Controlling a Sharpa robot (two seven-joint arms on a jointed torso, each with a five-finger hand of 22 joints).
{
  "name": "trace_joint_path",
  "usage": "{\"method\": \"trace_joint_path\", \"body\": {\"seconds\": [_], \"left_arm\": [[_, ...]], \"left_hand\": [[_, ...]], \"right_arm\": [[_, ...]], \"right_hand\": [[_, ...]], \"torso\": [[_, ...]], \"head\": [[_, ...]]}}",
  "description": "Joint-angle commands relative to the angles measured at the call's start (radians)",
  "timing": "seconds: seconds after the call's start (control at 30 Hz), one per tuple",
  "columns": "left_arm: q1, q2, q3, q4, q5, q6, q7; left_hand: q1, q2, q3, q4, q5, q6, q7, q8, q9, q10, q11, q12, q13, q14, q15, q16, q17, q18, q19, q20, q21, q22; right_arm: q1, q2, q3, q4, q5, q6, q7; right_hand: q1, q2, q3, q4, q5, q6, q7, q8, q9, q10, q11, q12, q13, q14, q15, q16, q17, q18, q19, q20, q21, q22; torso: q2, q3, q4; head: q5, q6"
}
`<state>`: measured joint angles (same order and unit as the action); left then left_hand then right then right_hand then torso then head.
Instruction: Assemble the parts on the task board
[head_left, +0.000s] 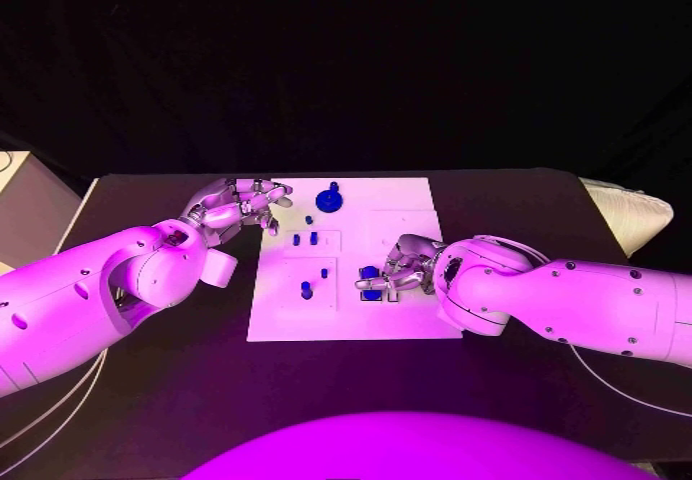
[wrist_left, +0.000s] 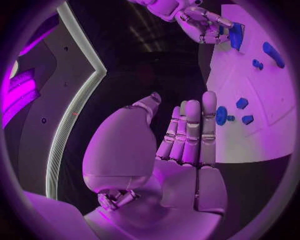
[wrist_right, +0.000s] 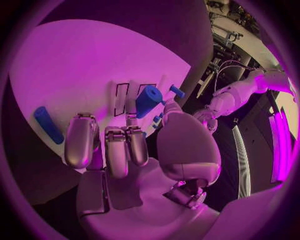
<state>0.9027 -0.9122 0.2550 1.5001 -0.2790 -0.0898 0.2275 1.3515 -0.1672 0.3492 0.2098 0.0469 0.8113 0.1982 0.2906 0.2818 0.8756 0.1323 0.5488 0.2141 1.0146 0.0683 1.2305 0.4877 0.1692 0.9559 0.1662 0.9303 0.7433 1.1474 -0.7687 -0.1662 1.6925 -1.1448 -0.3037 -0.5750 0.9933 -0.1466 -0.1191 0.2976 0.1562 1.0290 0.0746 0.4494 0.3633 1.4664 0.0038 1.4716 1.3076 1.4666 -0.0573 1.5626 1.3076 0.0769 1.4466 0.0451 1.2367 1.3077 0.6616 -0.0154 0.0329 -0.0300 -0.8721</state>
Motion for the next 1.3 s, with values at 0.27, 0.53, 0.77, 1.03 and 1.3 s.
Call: {"method": "trace_joint_path", "body": {"seconds": [0.27, 0.53, 0.77, 1.03, 1.3], "left_arm": [[-0.001, 0.003, 0.001, 0.0, 0.003, 0.018, 0.005], [-0.004, 0.002, 0.001, 0.0, 0.003, 0.018, 0.005], [-0.007, 0.002, 0.001, 0.0, 0.003, 0.019, 0.004], [-0.01, 0.0, 0.001, 0.0, 0.003, 0.02, 0.003], [-0.011, -0.001, 0.001, 0.002, 0.002, 0.02, 0.001]], "left_hand": [[0.0, 0.01, -0.001, 0.006, 0.004, -0.004, 0.001, 0.004, 0.001, -0.006, 0.003, 0.004, 0.001, -0.005, -0.001, 0.001, -0.001, 0.015, -0.007, -0.002, -0.006, -0.001], [0.0, 0.01, -0.001, 0.006, 0.004, -0.004, 0.001, 0.004, 0.001, -0.006, 0.003, 0.004, 0.001, -0.005, -0.001, 0.001, -0.001, 0.015, -0.007, -0.002, -0.006, -0.001], [0.002, 0.011, -0.002, 0.008, 0.004, -0.006, 0.001, 0.005, 0.001, -0.009, 0.003, 0.005, 0.001, -0.006, -0.001, 0.001, -0.001, 0.015, -0.007, -0.002, -0.007, -0.001], [0.002, 0.011, -0.002, 0.008, 0.004, -0.006, 0.001, 0.005, 0.001, -0.009, 0.003, 0.005, 0.001, -0.006, -0.001, 0.001, -0.001, 0.015, -0.007, -0.002, -0.007, -0.001], [0.002, 0.011, -0.002, 0.008, 0.004, -0.006, 0.001, 0.005, 0.001, -0.009, 0.003, 0.005, 0.001, -0.006, -0.001, 0.001, -0.001, 0.015, -0.007, -0.002, -0.007, -0.001]], "right_arm": [[-0.001, -0.02, 0.0, 0.028, -0.007, 0.014, 0.037], [-0.001, -0.056, 0.003, 0.055, -0.011, -0.006, 0.07], [-0.001, -0.084, 0.006, 0.084, -0.023, -0.051, 0.094], [-0.001, -0.101, 0.008, 0.093, -0.03, -0.048, 0.1], [-0.002, -0.1, 0.008, 0.087, -0.046, -0.044, 0.094]], "right_hand": [[-0.031, 0.018, -0.012, 0.001, -0.056, -0.01, 0.0, 0.011, 0.002, 0.044, -0.002, -0.005, 0.188, 0.103, -0.004, 0.006, 0.256, -0.007, 0.005, 0.002, -0.004, 0.033], [0.053, 0.067, 0.013, -0.005, -0.04, -0.013, -0.001, 0.019, 0.002, 0.045, -0.003, -0.007, 0.188, 0.102, -0.005, 0.005, 0.255, -0.007, 0.006, 0.001, -0.006, 0.037], [0.086, 0.059, 0.005, -0.004, -0.001, -0.004, -0.005, 0.032, 0.006, 0.051, -0.007, 0.002, 0.196, 0.104, -0.007, 0.008, 0.263, -0.01, 0.012, -0.001, 0.008, 0.049], [0.181, 0.063, 0.01, -0.007, -0.008, 0.014, -0.02, 0.066, 0.028, 0.055, -0.019, 0.007, 0.2, 0.104, -0.018, 0.008, 0.263, -0.012, 0.019, -0.01, 0.018, 0.06], [0.322, 0.088, 0.076, -0.015, -0.07, 0.005, -0.028, 0.081, 0.048, 0.062, -0.027, 0.017, 0.209, 0.104, -0.025, 0.008, 0.263, -0.014, 0.023, -0.016, 0.024, 0.07]], "torso": [[0.0, 0.0, 0.0006], [-0.001, -0.0001, -0.001], [0.0, 0.0003, -0.0001], [0.0, -0.0005, -0.0005], [0.001, -0.0012, 0.0005]], "head": [[0.002, 0.001], [0.005, 0.003], [0.004, 0.006], [0.004, 0.007], [0.003, 0.006]]}}
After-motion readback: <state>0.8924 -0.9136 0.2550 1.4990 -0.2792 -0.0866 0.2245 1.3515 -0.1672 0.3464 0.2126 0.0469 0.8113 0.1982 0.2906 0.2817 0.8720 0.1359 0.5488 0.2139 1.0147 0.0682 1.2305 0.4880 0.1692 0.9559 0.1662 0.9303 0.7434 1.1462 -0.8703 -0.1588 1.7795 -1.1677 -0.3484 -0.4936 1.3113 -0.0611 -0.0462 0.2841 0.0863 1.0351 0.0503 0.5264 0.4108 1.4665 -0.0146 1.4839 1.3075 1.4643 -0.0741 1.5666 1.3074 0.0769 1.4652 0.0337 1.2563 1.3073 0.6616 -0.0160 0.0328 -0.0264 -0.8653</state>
